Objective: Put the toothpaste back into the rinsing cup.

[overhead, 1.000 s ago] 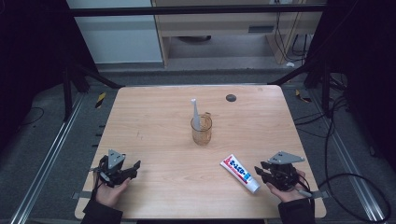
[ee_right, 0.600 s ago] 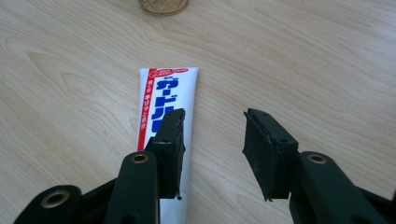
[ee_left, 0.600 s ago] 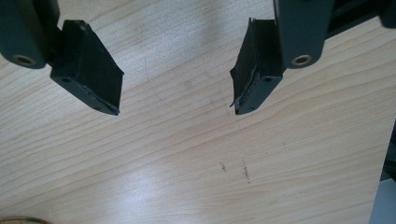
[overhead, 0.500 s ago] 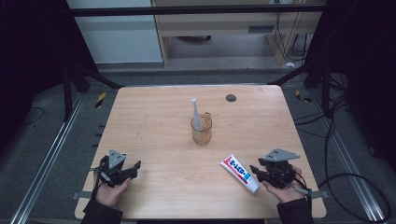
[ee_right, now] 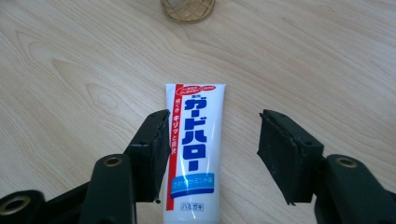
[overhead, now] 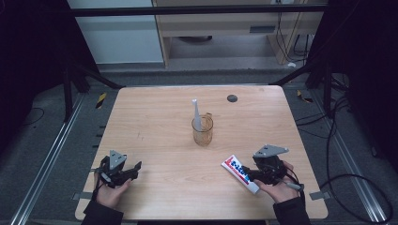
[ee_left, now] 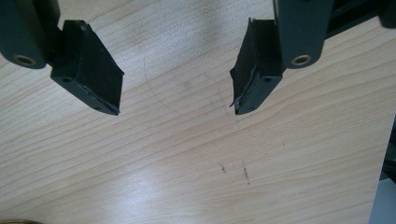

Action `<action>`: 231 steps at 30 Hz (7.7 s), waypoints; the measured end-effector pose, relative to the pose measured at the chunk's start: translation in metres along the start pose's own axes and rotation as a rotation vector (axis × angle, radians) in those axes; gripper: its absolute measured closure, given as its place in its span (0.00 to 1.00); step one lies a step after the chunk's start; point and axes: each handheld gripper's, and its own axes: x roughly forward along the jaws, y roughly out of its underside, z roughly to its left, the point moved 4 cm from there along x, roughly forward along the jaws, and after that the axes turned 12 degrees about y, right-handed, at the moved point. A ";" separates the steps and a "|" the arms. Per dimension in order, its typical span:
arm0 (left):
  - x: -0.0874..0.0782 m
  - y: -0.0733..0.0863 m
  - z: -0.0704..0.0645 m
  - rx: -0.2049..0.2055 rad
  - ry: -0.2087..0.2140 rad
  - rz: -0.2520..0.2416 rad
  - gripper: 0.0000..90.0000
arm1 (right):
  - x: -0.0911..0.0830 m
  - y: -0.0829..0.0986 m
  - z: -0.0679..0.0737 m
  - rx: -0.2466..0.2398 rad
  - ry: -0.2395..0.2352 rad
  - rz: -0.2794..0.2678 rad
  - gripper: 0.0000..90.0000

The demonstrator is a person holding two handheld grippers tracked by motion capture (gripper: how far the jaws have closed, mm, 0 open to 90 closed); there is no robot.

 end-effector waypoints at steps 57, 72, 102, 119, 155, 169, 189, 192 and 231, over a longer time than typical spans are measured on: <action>0.003 0.001 0.002 0.000 -0.002 0.022 0.35 | 0.052 0.017 0.019 -0.053 -0.038 0.311 0.40; 0.003 0.001 0.002 -0.002 -0.001 0.021 0.35 | 0.068 0.008 0.023 -0.059 -0.043 0.330 0.43; 0.004 0.002 0.003 -0.003 0.000 0.027 0.35 | 0.066 -0.001 0.021 -0.038 -0.050 0.411 0.73; 0.003 0.001 0.003 -0.005 -0.002 0.021 0.35 | 0.037 -0.023 0.010 0.076 -0.068 0.169 0.77; 0.002 0.000 0.004 -0.009 -0.007 0.005 0.34 | 0.017 -0.101 -0.026 0.375 0.029 -0.406 0.77; 0.001 0.000 0.004 -0.012 -0.010 -0.002 0.34 | 0.038 -0.126 -0.024 0.453 0.054 -0.513 0.77; 0.000 -0.001 0.005 -0.019 -0.009 -0.013 0.34 | 0.070 -0.162 -0.009 0.496 0.068 -0.613 0.77; 0.000 -0.001 0.005 -0.018 -0.008 -0.014 0.34 | 0.075 -0.165 -0.007 0.499 0.068 -0.615 0.77; 0.000 -0.001 0.005 -0.016 -0.008 -0.014 0.35 | 0.126 -0.166 0.026 0.476 0.028 -0.564 0.76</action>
